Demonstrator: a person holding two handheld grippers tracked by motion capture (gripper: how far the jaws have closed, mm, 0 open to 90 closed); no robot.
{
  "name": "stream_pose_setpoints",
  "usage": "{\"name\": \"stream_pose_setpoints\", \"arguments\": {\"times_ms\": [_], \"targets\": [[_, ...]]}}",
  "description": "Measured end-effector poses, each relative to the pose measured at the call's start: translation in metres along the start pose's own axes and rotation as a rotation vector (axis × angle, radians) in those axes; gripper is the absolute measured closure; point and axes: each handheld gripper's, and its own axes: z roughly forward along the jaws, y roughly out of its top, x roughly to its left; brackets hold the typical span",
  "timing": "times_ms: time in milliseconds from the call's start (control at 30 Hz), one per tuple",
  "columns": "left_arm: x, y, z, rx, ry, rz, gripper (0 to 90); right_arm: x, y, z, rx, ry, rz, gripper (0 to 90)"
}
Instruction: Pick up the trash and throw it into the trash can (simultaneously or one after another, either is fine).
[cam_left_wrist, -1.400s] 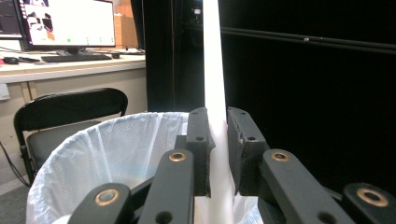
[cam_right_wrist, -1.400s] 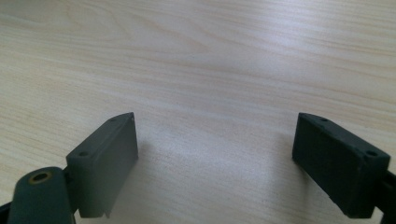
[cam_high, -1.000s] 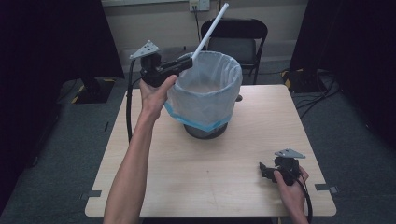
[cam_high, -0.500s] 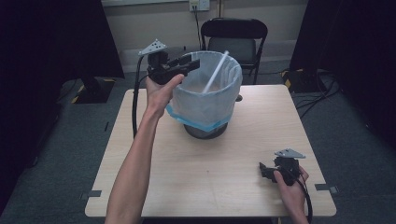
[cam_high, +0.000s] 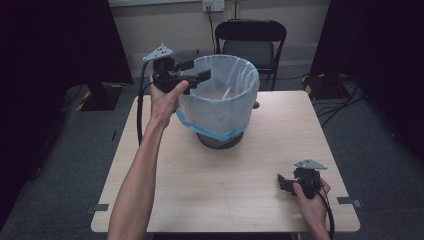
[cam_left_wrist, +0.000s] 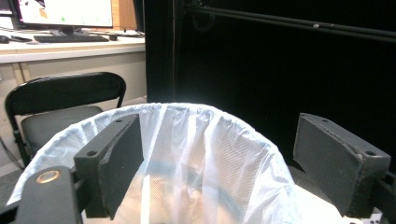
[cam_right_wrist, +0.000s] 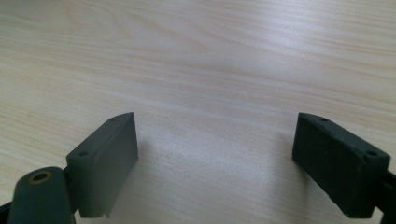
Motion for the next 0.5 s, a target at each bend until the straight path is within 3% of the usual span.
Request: {"name": "stream_pose_setpoints", "arguments": {"times_ms": [133, 233, 367, 500], "targets": [[0.001, 0.000, -0.005, 0.008, -0.001, 0.005, 15.7, 0.000, 0.000, 0.000, 0.000, 0.000, 0.001, 13.4], [0.002, -0.002, -0.013, -0.022, 0.001, 0.020, 15.6, 0.000, 0.000, 0.000, 0.001, 0.000, 0.001, 13.4], [0.005, -0.005, -0.022, -0.011, 0.010, 0.012, 15.6, 0.000, 0.000, 0.000, 0.000, 0.000, 0.000, 13.4], [0.009, -0.007, -0.031, 0.026, 0.021, 0.035, 16.3, 0.000, 0.000, 0.000, 0.000, 0.000, 0.000, 13.4]]}}
